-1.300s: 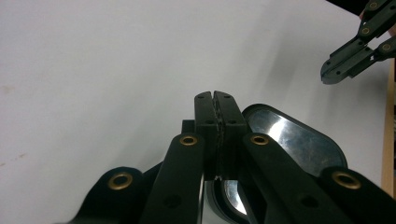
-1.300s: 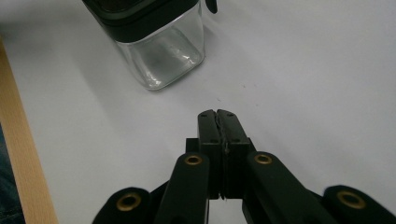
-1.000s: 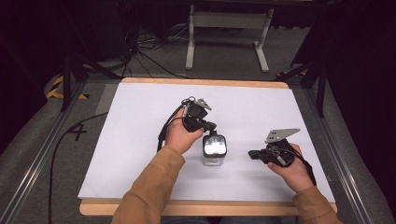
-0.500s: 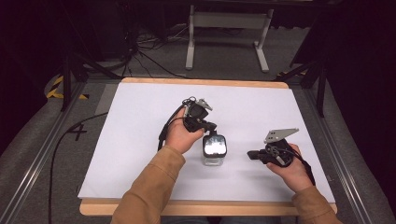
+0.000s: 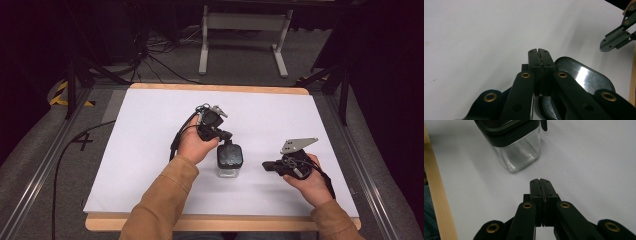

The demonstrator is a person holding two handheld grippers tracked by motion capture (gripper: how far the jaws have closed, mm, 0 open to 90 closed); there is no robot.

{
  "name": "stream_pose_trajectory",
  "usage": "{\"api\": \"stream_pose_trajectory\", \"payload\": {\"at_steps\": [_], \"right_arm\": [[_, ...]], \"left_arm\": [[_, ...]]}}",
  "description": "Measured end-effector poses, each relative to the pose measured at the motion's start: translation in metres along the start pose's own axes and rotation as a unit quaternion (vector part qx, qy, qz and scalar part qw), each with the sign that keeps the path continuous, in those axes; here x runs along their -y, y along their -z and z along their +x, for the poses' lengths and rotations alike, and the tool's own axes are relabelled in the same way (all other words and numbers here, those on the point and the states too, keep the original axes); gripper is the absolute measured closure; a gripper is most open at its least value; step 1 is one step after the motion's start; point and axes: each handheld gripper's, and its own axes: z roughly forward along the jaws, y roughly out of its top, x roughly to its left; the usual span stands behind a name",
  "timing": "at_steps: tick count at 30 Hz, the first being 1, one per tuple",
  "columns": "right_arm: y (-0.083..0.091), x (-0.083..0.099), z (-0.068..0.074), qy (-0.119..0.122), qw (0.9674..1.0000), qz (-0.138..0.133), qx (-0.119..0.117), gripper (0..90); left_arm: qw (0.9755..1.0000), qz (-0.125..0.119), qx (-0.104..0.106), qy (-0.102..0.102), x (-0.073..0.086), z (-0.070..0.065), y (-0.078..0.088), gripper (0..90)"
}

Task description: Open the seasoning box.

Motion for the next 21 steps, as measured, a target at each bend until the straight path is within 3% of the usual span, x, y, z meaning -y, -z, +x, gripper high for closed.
{"api": "stream_pose_trajectory", "payload": {"at_steps": [5,13,21], "right_arm": [[-0.003,-0.005,0.005,0.009,0.9999,-0.008,-0.004,89.7],[-0.015,-0.023,0.024,0.033,0.9978,-0.048,-0.03,89.9],[-0.026,-0.03,0.033,0.04,0.9969,-0.054,-0.04,89.9]], "left_arm": [[1.0,-0.005,0.002,0.006,0.001,0.001,-0.001,90.0],[0.9999,-0.005,0.003,0.01,0.002,0.001,0.0,90.0],[0.9998,-0.013,0.002,0.014,0.004,0.001,0.0,90.0]]}}
